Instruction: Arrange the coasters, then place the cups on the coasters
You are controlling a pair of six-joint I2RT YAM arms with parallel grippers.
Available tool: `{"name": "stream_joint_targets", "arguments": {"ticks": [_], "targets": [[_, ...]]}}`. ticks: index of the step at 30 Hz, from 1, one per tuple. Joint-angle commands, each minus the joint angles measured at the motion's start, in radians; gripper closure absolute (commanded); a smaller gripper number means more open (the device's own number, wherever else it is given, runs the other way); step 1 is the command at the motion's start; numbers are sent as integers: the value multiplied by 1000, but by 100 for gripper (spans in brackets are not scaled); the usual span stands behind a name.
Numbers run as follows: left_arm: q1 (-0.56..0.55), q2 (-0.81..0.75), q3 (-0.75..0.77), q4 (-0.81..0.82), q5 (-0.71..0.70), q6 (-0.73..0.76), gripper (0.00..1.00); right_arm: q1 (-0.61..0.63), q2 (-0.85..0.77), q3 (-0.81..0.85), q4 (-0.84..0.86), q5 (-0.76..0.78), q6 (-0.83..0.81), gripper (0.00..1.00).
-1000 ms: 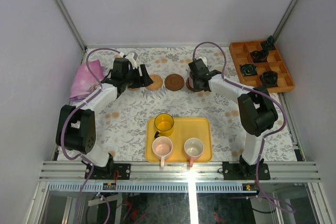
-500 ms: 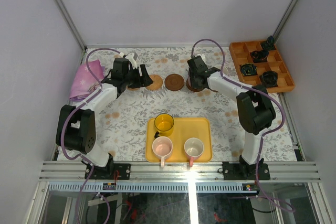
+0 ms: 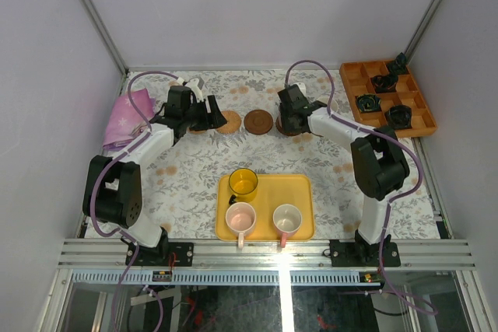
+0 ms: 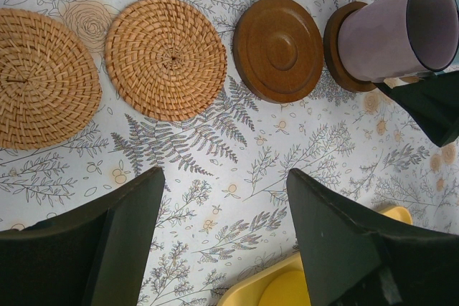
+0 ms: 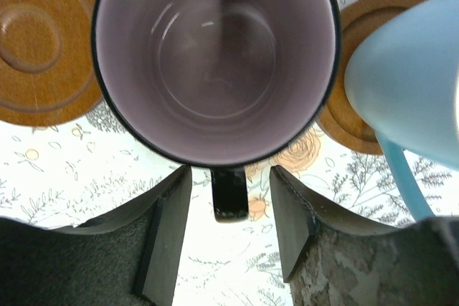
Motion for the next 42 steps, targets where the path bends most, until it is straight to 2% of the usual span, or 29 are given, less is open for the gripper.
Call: {"name": "stream_joint_targets", "arguments": {"ticks": [1,9,15,22,28,35,42], "targets": [[3,0,40,6,9,14,31,1,-158,-31,-44,16,39,36],[3,-13,32,-1,32,24,31,81,-403,-147,-129,56,48,27],[3,-52,-3,-8,44,43,30,246,-571,-291,-261,69,149,27],[3,-95,-47,-14,66,50,30,453,-699,-402,-409,74,352,32],[2,-135,-74,-18,65,52,30,586,-756,-462,-454,87,478,35],[2,-168,-103,-20,62,47,30,693,-709,-453,-494,115,534,37],[1,-174,-106,-19,60,45,30,725,-701,-393,-532,227,561,37]]}}
